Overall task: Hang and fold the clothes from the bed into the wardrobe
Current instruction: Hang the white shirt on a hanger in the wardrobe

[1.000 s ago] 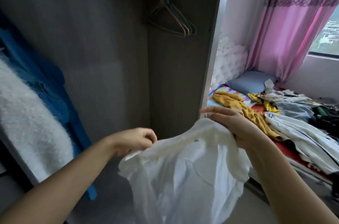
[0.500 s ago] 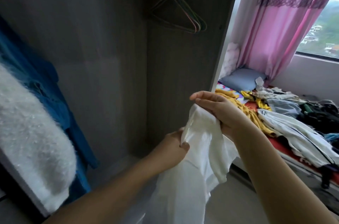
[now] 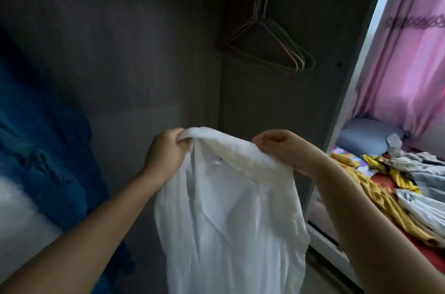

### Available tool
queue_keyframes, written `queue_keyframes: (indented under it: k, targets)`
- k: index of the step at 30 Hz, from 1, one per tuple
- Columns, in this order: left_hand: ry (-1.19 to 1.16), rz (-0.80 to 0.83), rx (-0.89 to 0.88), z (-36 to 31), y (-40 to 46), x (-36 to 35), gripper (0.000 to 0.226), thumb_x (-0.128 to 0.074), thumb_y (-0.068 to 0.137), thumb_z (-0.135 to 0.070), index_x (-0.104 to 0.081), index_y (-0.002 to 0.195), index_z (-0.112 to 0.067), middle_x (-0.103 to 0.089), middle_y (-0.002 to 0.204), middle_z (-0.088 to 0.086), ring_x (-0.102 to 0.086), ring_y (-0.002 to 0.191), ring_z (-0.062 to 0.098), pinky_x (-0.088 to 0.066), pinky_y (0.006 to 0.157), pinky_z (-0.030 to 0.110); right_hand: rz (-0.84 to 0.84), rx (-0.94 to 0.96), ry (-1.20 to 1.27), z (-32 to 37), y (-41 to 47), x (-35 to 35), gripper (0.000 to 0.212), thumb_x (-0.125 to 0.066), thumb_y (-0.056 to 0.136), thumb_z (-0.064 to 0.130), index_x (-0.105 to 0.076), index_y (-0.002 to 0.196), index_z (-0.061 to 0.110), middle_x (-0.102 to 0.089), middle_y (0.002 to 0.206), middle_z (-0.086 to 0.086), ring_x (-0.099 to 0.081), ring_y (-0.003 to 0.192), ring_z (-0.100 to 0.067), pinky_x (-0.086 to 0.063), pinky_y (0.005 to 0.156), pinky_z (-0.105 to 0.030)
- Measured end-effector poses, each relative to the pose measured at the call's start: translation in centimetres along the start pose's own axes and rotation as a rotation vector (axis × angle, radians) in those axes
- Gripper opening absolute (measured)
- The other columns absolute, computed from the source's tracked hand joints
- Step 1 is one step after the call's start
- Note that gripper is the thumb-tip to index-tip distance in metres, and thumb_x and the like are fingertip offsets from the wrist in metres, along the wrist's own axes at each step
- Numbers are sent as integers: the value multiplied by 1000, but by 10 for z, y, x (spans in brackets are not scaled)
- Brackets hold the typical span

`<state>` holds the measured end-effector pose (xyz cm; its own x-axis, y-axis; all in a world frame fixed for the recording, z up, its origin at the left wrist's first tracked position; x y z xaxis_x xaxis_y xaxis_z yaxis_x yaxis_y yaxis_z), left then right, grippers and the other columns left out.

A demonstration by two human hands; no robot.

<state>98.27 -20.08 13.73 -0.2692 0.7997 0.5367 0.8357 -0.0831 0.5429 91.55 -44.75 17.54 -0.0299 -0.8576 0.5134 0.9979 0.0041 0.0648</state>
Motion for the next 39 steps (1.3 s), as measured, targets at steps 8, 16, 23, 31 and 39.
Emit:
queue_keyframes:
  k: [8,16,23,31,39]
  targets:
    - [143,-50,-235,-40,97,-35,23,-42,74,-26,-34,54,-18,-38,48,-2,-35,50,11,-23,49,28,-504,276,-960,53,161,102,31,-51,90,7,-56,121,6,-60,117,-17,-60,104,-34,-50,78,-39]
    - [249,-74,-134,-7,137,-51,16,-38,66,-24,-34,54,-14,-38,49,2,-38,54,24,-27,51,31,-672,177,-1172,72,255,149,46,-58,87,4,-41,130,8,-52,121,-20,-54,106,-39,-41,70,-44]
    - [281,3,-25,16,164,-47,13,-38,58,-26,-41,48,-19,-40,46,-1,-40,53,20,-31,52,31,-715,401,-881,68,269,148,22,-46,88,-2,-46,109,4,-57,92,-20,-54,77,-35,-36,59,-37]
    - [388,124,223,63,173,-52,12,-56,71,-13,-61,64,-23,-64,70,-8,-62,73,17,-52,69,32,-684,512,-152,-31,226,70,8,-50,96,11,-53,103,11,-58,74,-6,-54,63,-19,-42,59,-29]
    - [517,198,413,117,166,-49,25,-53,83,-24,-65,95,-7,-66,104,16,-63,95,32,-48,78,34,6,27,390,-88,177,-2,32,-48,98,35,-70,99,13,-27,51,8,-24,38,-6,-20,34,-17]
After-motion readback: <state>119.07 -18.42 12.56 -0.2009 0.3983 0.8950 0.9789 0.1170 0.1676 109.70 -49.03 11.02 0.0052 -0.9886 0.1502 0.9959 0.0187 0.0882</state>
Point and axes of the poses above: each hand's wrist, its own y-axis towards the middle knuckle, its own x-axis out of the back of the hand, z = x × y, the point moved 1 cm from there along y, towards the middle knuckle
